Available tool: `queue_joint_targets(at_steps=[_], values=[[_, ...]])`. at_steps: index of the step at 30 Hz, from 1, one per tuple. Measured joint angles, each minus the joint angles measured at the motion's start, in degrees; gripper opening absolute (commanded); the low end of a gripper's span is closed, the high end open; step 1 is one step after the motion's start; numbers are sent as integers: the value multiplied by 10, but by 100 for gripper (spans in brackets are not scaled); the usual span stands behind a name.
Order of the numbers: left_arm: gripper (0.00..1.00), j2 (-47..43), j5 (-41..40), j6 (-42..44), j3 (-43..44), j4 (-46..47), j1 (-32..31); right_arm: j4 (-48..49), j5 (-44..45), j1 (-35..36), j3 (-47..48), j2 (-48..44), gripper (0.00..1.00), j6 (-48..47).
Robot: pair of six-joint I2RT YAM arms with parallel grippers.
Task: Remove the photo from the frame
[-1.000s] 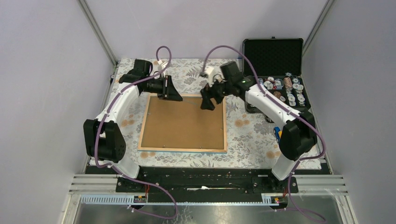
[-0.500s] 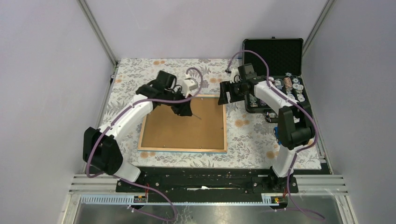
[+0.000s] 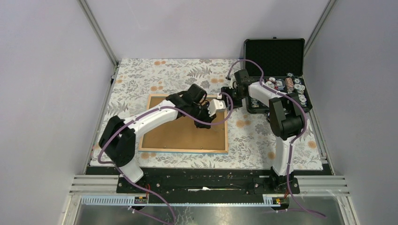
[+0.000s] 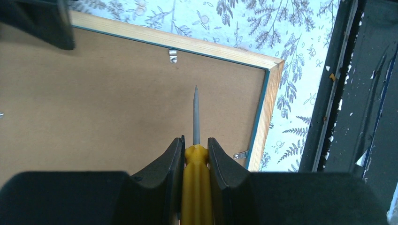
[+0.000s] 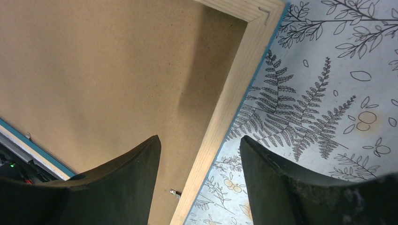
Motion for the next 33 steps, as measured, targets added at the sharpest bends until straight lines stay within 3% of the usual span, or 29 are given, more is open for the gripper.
queue_joint_targets(at_steps=[20, 33], values=[[0, 90, -9, -21, 56, 13, -39, 21, 3, -2, -1, 27, 42, 38], [0, 94, -45, -45, 56, 32, -38, 23, 2, -5, -2, 33, 34, 45]])
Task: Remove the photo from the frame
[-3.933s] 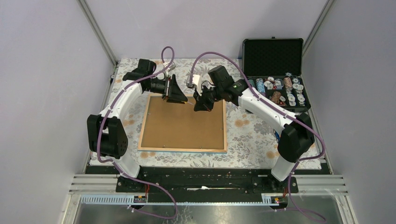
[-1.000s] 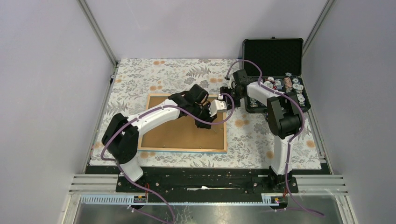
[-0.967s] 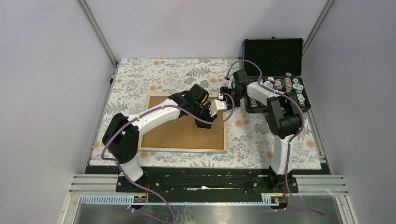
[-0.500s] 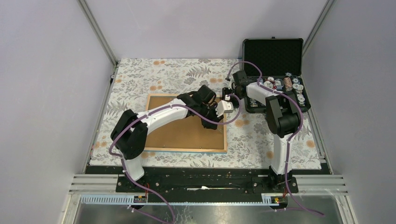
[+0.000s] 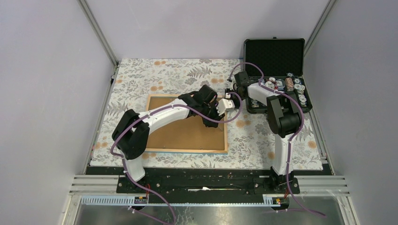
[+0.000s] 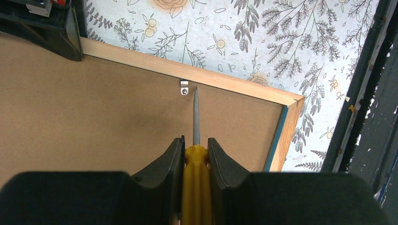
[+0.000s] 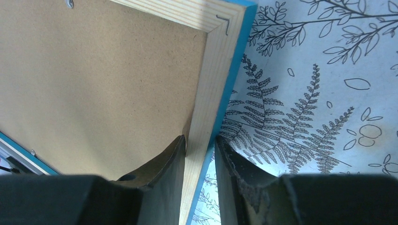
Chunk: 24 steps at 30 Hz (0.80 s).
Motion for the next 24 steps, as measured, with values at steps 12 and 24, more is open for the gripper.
queue_joint_targets(at_steps=[12, 24], values=[[0, 17, -16, -17, 17, 6, 0, 1, -2, -1, 0, 2, 25, 10], [0, 18, -74, -38, 38, -3, -5, 1, -2, -1, 0, 3, 1, 15]])
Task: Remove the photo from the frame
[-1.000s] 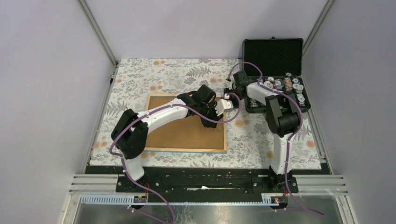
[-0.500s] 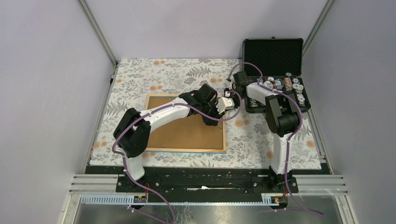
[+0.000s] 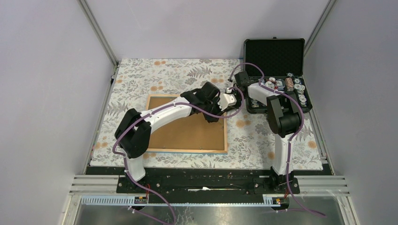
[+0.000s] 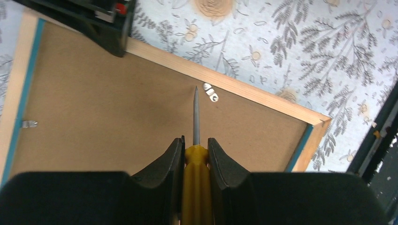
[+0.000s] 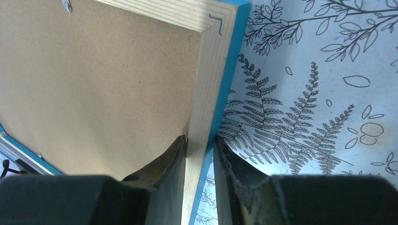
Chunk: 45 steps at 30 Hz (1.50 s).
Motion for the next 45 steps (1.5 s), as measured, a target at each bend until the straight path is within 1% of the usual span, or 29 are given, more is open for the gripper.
queue_joint_targets(at_steps=[4, 7, 16, 23, 45], values=[[0, 5, -28, -13, 14, 0, 1, 0, 0, 0, 0, 0, 0, 0], [0, 7, -32, -16, 15, -2, 0, 0, 0, 0, 0, 0, 0, 0], [0, 7, -7, -7, 15, -13, -5, 0, 0, 0, 0, 0, 0, 0], [0, 7, 15, 5, 27, -42, -12, 0, 0, 0, 0, 0, 0, 0], [0, 25, 20, 3, 52, -59, -14, 0, 0, 0, 0, 0, 0, 1]])
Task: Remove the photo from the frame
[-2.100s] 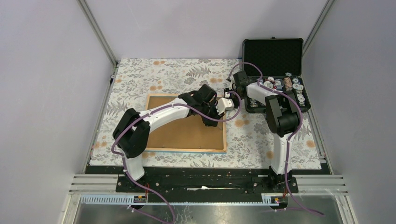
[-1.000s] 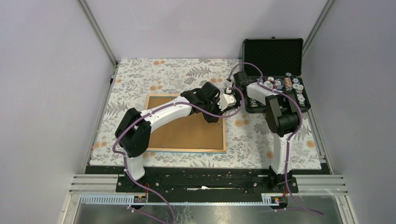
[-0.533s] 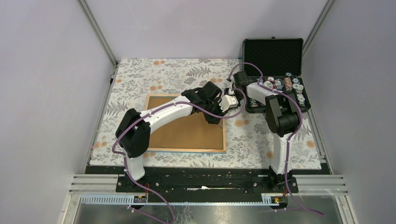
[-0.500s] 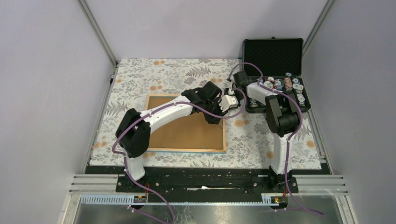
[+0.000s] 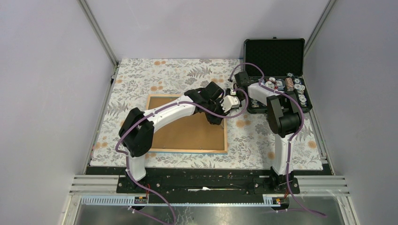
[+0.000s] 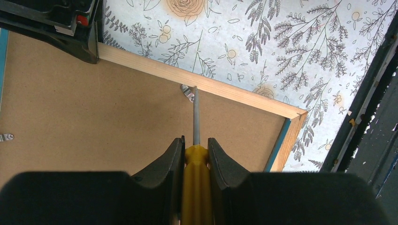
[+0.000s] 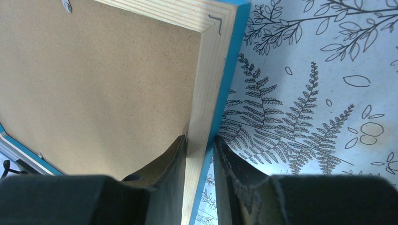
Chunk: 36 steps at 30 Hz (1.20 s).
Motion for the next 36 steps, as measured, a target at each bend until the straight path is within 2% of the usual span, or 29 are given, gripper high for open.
queue_joint_targets(at_steps=[36], values=[[0, 10, 0, -11, 4, -21, 0, 0, -1, -1, 0, 1, 0, 5]])
